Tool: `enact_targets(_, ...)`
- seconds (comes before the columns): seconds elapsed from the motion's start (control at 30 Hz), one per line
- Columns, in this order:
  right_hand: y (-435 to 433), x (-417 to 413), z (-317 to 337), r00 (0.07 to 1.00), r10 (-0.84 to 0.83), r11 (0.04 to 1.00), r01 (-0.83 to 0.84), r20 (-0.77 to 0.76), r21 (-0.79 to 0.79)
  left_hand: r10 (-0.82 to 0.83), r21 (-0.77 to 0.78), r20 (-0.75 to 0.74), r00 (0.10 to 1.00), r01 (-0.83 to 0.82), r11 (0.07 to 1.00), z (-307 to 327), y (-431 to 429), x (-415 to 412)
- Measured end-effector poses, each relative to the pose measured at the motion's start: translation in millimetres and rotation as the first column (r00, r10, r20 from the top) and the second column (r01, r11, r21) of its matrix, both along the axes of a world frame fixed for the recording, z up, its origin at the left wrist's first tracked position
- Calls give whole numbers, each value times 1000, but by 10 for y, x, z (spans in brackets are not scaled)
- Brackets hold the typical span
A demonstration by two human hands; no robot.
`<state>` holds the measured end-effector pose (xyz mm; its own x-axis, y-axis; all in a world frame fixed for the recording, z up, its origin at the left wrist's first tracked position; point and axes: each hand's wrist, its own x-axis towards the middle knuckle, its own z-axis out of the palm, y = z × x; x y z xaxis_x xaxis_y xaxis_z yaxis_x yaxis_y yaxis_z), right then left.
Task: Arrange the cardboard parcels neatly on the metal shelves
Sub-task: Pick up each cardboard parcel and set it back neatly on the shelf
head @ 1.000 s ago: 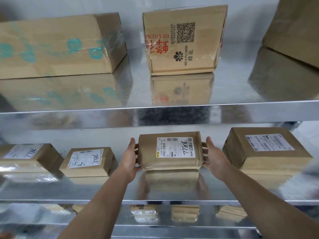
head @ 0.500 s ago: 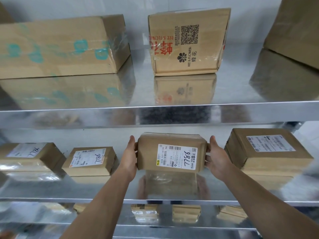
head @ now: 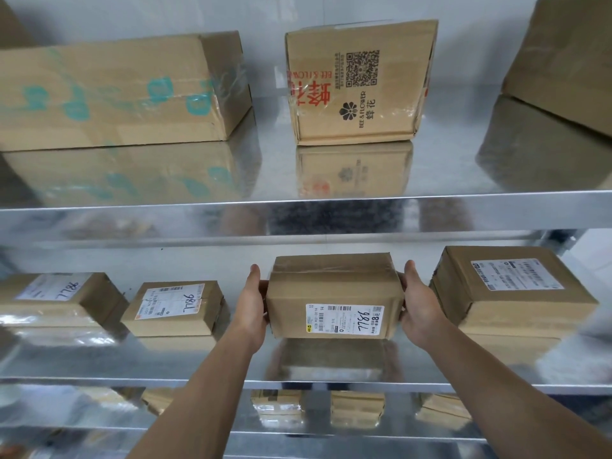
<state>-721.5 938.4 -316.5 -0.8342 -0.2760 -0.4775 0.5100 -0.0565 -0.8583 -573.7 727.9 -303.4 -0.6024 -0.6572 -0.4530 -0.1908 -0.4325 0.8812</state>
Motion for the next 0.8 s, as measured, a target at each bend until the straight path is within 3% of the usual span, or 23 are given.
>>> enact_targets(0.27, -12, 97, 57, 996, 94, 995, -94, 8, -23, -33, -25, -19, 999, 32, 999, 35, -9, 19)
enact_targets(0.8, 5, 196, 28, 992, 125, 992, -125, 25, -5, -59, -15, -43, 997, 59, 998, -69, 85, 28)
